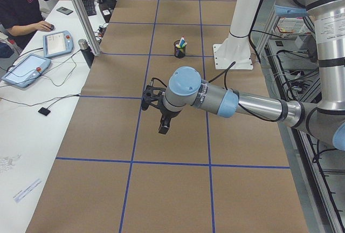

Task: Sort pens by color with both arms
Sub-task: 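Move the right gripper over the black mesh pen cup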

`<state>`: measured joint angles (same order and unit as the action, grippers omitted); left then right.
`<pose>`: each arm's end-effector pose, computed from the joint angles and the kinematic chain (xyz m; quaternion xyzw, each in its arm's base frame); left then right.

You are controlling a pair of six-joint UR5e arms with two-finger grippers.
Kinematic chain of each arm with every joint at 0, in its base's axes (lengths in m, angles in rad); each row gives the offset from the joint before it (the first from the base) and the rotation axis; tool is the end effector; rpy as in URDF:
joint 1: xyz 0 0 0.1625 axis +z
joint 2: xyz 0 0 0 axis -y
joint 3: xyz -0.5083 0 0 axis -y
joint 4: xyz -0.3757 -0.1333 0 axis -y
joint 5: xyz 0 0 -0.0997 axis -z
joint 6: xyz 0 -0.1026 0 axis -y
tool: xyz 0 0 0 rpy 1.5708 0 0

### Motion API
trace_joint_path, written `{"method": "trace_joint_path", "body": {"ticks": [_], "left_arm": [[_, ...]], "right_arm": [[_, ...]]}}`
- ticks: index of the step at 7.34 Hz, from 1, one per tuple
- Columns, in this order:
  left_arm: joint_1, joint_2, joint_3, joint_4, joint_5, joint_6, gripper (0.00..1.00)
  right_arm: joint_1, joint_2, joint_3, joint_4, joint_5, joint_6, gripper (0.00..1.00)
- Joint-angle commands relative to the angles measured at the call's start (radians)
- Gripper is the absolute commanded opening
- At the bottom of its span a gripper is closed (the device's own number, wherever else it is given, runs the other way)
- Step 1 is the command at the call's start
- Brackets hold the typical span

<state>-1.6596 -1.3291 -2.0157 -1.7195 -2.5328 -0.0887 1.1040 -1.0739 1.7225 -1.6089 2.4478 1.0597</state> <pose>-0.0809 -0.3543 0.6009 0.1552 0.4555 0.0033 0.8766 -0.2489 -0.6148 0.3790 -0.0833 -0.4807 0.1302 0.8631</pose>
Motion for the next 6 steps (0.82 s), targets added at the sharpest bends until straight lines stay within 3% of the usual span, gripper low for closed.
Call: {"method": "trace_joint_path", "body": {"ticks": [1, 4, 6], "left_arm": [[0.0, -0.001, -0.003, 0.0, -0.004, 0.0, 1.0], [0.001, -0.007, 0.005, 0.001, -0.004, 0.0, 1.0], [0.001, -0.005, 0.005, 0.001, -0.004, 0.0, 1.0]], "right_arm": [[-0.09, 0.005, 0.009, 0.1, -0.018, 0.193, 1.0], [-0.171, 0.011, 0.017, 0.231, -0.049, 0.435, 1.0], [-0.248, 0.058, 0.047, 0.242, -0.122, 0.605, 1.0]]}}
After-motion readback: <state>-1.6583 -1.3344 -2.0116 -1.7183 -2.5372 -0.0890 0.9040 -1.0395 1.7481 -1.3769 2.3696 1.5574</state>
